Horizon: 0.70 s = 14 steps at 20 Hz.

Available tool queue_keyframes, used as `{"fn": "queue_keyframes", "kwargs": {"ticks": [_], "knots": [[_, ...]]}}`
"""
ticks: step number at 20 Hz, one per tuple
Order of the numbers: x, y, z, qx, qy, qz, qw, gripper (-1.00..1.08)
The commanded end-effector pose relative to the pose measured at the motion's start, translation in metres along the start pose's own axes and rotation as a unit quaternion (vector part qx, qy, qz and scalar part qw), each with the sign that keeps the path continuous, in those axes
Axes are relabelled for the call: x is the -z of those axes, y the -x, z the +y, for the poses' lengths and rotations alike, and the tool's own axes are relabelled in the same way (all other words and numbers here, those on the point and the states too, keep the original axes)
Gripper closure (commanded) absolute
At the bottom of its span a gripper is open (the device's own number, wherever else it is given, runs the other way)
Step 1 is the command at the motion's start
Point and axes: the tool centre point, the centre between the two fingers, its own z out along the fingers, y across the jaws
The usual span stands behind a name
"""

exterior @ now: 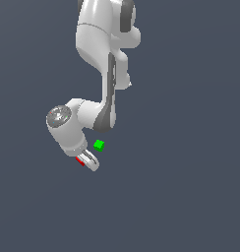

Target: Stack the red cube on top of the green cube.

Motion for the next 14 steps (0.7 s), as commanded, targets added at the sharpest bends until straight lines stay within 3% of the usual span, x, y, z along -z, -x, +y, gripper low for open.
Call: {"fn": "queue_keyframes", "kwargs": {"ticks": [1, 7, 14], "knots": [[0.02, 0.0, 0.0, 0.0, -0.001, 0.001, 1.0, 1.08], [0.05, 0.0, 0.0, 0.0, -0.001, 0.001, 1.0, 1.08], [0.056, -0.001, 0.0, 0.0, -0.001, 0.002, 1.0, 1.08]]}}
